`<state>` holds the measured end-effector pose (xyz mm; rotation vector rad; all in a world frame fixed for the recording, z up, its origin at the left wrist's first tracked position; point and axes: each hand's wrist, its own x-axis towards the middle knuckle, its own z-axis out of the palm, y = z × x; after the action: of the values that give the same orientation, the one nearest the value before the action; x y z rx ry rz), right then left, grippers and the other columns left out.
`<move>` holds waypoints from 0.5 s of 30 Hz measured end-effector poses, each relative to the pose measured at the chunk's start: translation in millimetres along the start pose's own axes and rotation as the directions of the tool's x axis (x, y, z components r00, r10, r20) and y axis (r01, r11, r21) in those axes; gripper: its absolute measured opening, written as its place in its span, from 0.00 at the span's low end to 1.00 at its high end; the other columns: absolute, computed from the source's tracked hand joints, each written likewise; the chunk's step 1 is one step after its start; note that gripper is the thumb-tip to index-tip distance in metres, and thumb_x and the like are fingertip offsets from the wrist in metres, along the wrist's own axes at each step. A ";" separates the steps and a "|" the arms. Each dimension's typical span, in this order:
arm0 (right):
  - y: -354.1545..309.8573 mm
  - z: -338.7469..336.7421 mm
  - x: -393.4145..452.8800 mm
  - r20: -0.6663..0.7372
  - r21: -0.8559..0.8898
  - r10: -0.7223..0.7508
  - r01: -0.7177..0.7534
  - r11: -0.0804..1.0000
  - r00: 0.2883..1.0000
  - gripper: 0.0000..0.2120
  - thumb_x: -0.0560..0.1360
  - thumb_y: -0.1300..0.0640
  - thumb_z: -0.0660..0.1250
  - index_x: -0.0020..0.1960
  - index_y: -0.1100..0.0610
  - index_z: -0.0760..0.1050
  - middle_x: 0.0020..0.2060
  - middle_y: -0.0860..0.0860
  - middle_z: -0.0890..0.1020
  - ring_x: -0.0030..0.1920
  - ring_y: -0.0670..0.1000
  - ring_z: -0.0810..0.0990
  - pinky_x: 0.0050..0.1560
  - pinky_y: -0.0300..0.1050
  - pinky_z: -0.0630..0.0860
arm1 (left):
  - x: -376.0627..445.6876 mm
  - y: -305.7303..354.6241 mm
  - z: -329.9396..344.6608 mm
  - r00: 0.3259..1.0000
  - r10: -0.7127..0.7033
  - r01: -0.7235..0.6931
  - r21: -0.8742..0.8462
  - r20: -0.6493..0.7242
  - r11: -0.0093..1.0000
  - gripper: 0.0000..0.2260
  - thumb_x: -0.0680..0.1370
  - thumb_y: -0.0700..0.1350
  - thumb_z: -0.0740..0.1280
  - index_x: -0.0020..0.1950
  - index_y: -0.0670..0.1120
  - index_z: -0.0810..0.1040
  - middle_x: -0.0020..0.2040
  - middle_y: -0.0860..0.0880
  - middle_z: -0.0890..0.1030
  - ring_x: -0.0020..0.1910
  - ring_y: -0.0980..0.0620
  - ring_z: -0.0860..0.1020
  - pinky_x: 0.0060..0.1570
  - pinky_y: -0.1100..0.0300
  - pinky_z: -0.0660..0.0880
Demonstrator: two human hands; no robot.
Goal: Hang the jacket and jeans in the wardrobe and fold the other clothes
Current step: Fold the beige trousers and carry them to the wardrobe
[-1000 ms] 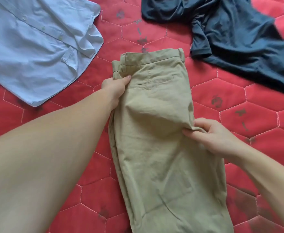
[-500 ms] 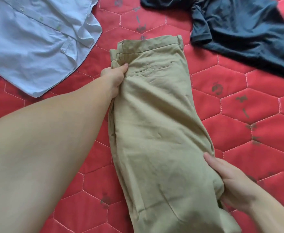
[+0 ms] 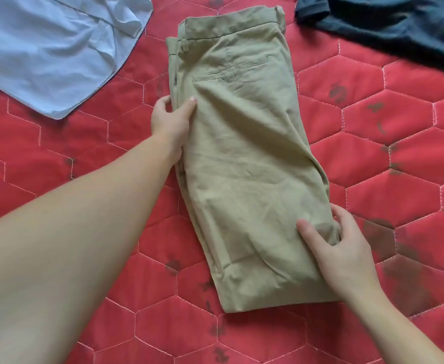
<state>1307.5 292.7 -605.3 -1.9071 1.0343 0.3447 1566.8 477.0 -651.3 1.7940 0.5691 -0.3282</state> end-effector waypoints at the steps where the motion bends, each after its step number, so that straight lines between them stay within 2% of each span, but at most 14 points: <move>1: 1.9 -0.3 -2.4 0.030 -0.029 -0.006 0.007 1.000 1.000 0.24 0.67 0.38 0.72 0.59 0.46 0.74 0.48 0.37 0.80 0.49 0.41 0.78 0.48 0.40 0.70 | -15.1 -11.5 -4.4 1.000 0.000 0.000 0.029 -0.005 1.000 0.21 0.73 0.50 0.73 0.64 0.46 0.75 0.54 0.52 0.81 0.52 0.56 0.80 0.56 0.60 0.77; 4: 2.5 -0.5 -7.2 0.117 -0.143 -0.053 0.069 0.987 0.992 0.15 0.72 0.40 0.69 0.48 0.51 0.78 0.43 0.43 0.83 0.45 0.45 0.79 0.41 0.40 0.71 | -66.7 -44.1 -13.5 0.999 -0.030 0.032 0.044 -0.029 0.999 0.21 0.72 0.52 0.74 0.62 0.47 0.76 0.54 0.52 0.82 0.52 0.54 0.80 0.58 0.56 0.77; 6: -3.0 -2.6 -8.8 0.167 0.019 -0.109 0.108 0.994 0.980 0.15 0.77 0.44 0.65 0.45 0.55 0.79 0.41 0.47 0.85 0.42 0.45 0.81 0.39 0.40 0.73 | -99.0 -62.8 -17.8 0.997 -0.054 0.056 0.045 -0.050 0.997 0.21 0.73 0.52 0.73 0.62 0.47 0.75 0.55 0.53 0.81 0.54 0.54 0.79 0.58 0.58 0.75; 8: -9.9 -7.8 -10.8 0.221 0.219 -0.026 -0.024 0.976 0.975 0.15 0.80 0.45 0.61 0.43 0.53 0.79 0.40 0.45 0.84 0.39 0.45 0.80 0.35 0.37 0.73 | -124.8 -74.8 -21.0 0.997 -0.069 0.071 0.059 -0.045 0.996 0.21 0.74 0.53 0.73 0.63 0.48 0.74 0.54 0.54 0.80 0.53 0.55 0.78 0.55 0.61 0.74; 9: -10.2 -9.3 -11.0 0.248 0.202 0.022 -0.074 0.977 0.968 0.15 0.81 0.44 0.59 0.43 0.51 0.78 0.42 0.44 0.82 0.40 0.45 0.79 0.36 0.37 0.71 | -131.9 -80.4 -21.3 0.997 -0.076 0.078 0.062 -0.034 0.995 0.20 0.74 0.54 0.72 0.62 0.48 0.75 0.54 0.54 0.80 0.53 0.55 0.78 0.55 0.61 0.73; 11: 5.7 -7.6 -6.4 0.295 -0.022 0.050 -0.045 0.999 0.954 0.20 0.82 0.42 0.55 0.45 0.53 0.78 0.46 0.49 0.80 0.42 0.46 0.77 0.37 0.39 0.67 | -140.7 -85.9 -22.7 0.997 -0.080 0.082 0.111 -0.016 0.990 0.18 0.75 0.54 0.71 0.62 0.47 0.76 0.54 0.54 0.80 0.53 0.54 0.78 0.54 0.61 0.72; 13: 19.0 -6.6 -2.7 0.267 -0.157 0.032 0.011 0.987 0.963 0.28 0.81 0.41 0.53 0.42 0.61 0.80 0.42 0.55 0.81 0.44 0.52 0.80 0.37 0.41 0.68 | -143.2 -87.4 -23.1 0.996 -0.091 0.091 0.143 -0.008 0.985 0.18 0.76 0.55 0.70 0.62 0.47 0.76 0.54 0.53 0.79 0.53 0.53 0.77 0.52 0.62 0.71; 15: 29.5 -5.9 -0.8 0.210 -0.171 0.014 0.022 0.985 0.978 0.31 0.79 0.37 0.55 0.38 0.63 0.77 0.36 0.55 0.79 0.42 0.55 0.79 0.38 0.46 0.67 | -146.4 -88.3 -24.9 0.991 -0.136 0.132 0.113 0.021 0.985 0.20 0.75 0.56 0.70 0.62 0.47 0.77 0.55 0.53 0.80 0.53 0.53 0.77 0.54 0.60 0.72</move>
<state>1283.1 281.3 -618.9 -1.9757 0.8826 0.6379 1394.6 488.9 -643.5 1.8586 0.6641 -0.4853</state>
